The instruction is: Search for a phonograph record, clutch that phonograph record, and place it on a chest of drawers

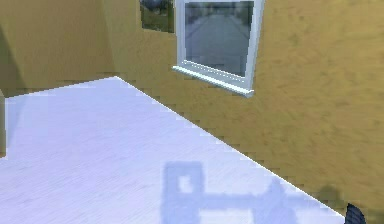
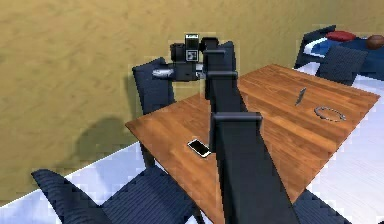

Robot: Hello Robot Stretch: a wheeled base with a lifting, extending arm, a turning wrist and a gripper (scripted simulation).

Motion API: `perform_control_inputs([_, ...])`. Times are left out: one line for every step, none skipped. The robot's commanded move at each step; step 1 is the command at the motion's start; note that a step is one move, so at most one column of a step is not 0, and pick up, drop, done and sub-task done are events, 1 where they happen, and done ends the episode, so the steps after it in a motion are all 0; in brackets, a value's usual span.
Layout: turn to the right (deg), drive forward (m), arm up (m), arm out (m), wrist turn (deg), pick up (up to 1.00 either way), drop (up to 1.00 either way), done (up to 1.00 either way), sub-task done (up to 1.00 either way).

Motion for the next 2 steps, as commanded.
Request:
perform_control_inputs([0.0,0.00,0.00,0.00,-45.0,0.00,0.00,0.00,0.00])
perform_control_inputs([0.0,0.00,0.00,0.00,-45.0,0.00,0.00,0.00,0.00])
